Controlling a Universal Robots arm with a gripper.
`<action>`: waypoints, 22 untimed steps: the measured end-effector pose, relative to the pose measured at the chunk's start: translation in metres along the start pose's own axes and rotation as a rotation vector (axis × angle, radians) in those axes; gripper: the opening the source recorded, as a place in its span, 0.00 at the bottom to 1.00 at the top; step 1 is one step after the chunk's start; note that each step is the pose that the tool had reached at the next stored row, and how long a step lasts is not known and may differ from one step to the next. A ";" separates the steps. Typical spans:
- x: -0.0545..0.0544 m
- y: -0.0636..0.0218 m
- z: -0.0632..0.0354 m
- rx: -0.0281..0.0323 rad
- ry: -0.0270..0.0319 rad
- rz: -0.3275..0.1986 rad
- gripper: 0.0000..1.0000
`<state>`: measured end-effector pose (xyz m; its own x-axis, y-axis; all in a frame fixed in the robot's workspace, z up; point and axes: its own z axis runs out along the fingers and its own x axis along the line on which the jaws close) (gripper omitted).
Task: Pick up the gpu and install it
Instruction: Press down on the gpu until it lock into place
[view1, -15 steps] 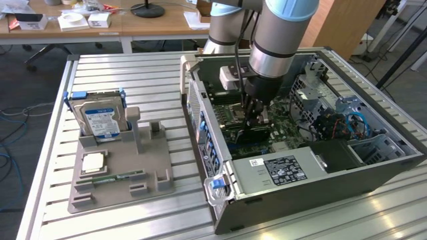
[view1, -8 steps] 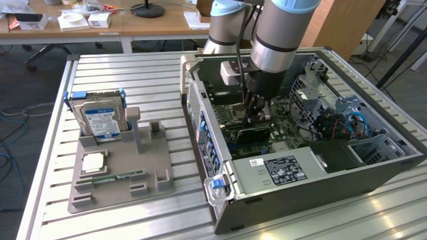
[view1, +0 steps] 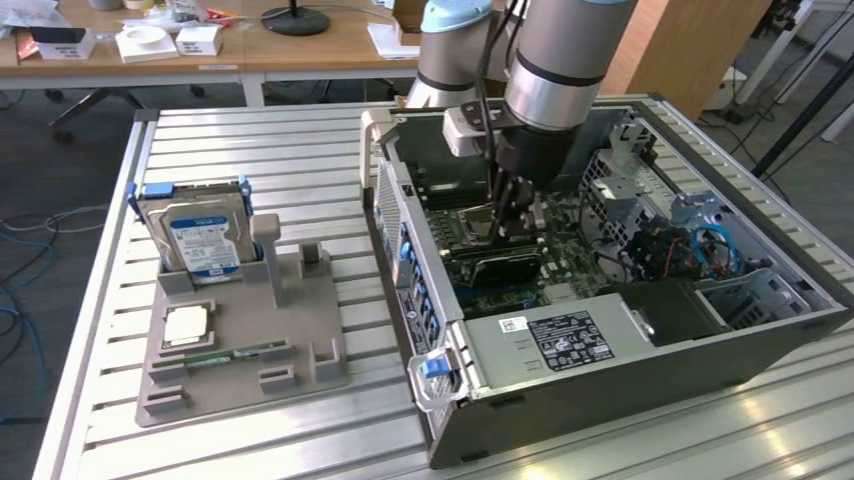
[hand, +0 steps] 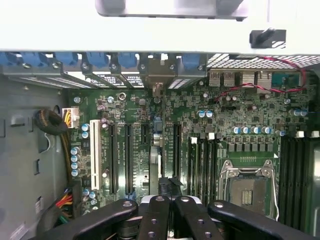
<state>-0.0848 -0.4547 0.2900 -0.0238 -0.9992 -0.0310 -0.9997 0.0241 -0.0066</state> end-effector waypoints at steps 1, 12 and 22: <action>0.000 0.0000 -0.0020 0.0000 0.0000 0.000 0.10; -0.001 -0.0003 -0.0234 0.0000 0.0000 0.000 0.10; -0.001 -0.0007 -0.0468 0.0000 -0.0001 0.000 0.10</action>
<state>-0.0844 -0.4546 0.3369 -0.0239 -0.9992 -0.0311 -0.9997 0.0241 -0.0066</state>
